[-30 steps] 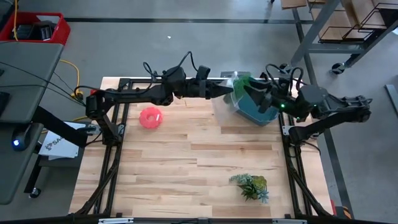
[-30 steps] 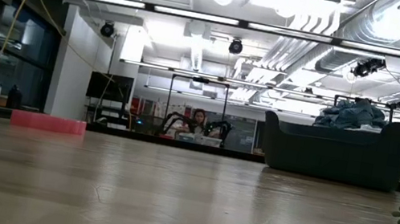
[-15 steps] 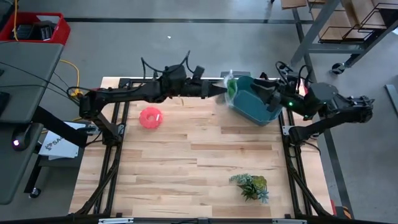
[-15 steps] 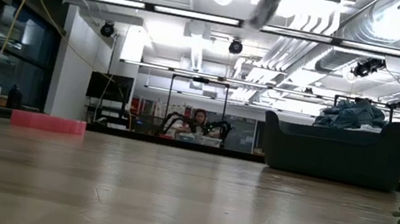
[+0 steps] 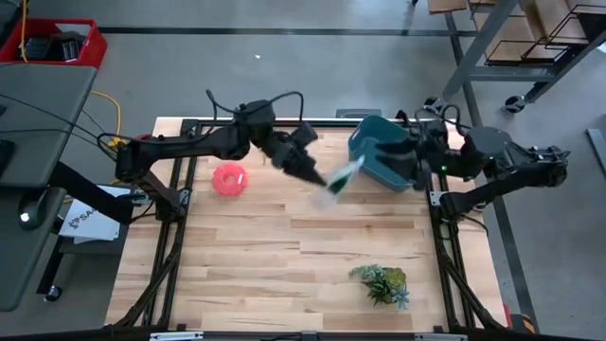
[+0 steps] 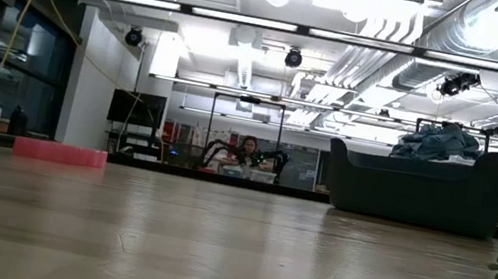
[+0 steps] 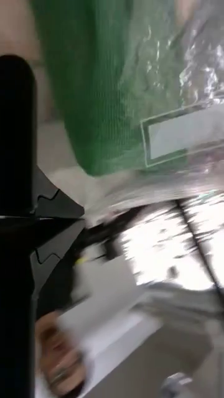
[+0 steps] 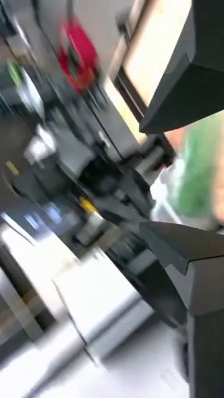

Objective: Roll bandage
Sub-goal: Close the transparent zip bag

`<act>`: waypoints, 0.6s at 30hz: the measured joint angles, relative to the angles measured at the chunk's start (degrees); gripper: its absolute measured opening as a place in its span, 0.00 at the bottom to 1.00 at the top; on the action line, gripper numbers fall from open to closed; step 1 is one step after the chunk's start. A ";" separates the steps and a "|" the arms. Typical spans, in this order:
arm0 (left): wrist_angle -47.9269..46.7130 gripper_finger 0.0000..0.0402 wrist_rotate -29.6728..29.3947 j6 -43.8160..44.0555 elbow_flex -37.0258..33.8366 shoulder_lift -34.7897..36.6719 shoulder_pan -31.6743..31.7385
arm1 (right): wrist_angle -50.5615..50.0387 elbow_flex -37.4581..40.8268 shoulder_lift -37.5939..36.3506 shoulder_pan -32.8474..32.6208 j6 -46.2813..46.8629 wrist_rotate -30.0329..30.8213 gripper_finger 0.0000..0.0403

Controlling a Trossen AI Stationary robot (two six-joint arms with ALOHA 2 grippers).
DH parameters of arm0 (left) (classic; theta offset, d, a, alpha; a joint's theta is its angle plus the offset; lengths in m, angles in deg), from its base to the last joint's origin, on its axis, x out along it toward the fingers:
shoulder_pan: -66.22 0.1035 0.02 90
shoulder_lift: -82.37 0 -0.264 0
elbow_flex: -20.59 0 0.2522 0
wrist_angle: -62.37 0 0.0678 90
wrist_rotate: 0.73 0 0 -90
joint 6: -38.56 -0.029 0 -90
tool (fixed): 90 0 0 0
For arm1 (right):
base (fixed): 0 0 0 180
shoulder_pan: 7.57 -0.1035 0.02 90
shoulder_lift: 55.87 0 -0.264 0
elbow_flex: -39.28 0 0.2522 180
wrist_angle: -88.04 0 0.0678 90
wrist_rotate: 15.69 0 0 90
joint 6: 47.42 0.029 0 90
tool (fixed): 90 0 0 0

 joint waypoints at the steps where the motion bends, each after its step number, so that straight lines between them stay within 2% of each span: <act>1: -0.08 0.00 2.66 0.32 0.00 0.09 -0.49 | -0.38 0.00 0.25 0.00 -0.33 -3.10 0.59; 5: -0.11 0.00 10.61 1.91 0.00 0.10 -2.35 | -3.55 0.00 2.11 -0.05 -0.67 -9.29 0.59; 10: 0.78 0.00 16.13 2.85 0.00 0.10 -4.82 | -2.19 0.00 6.89 -0.04 -2.33 -15.87 0.59; 18: 6.68 0.00 17.78 8.27 0.00 0.10 -6.65 | 7.99 0.00 14.16 -0.04 -2.84 -30.43 0.59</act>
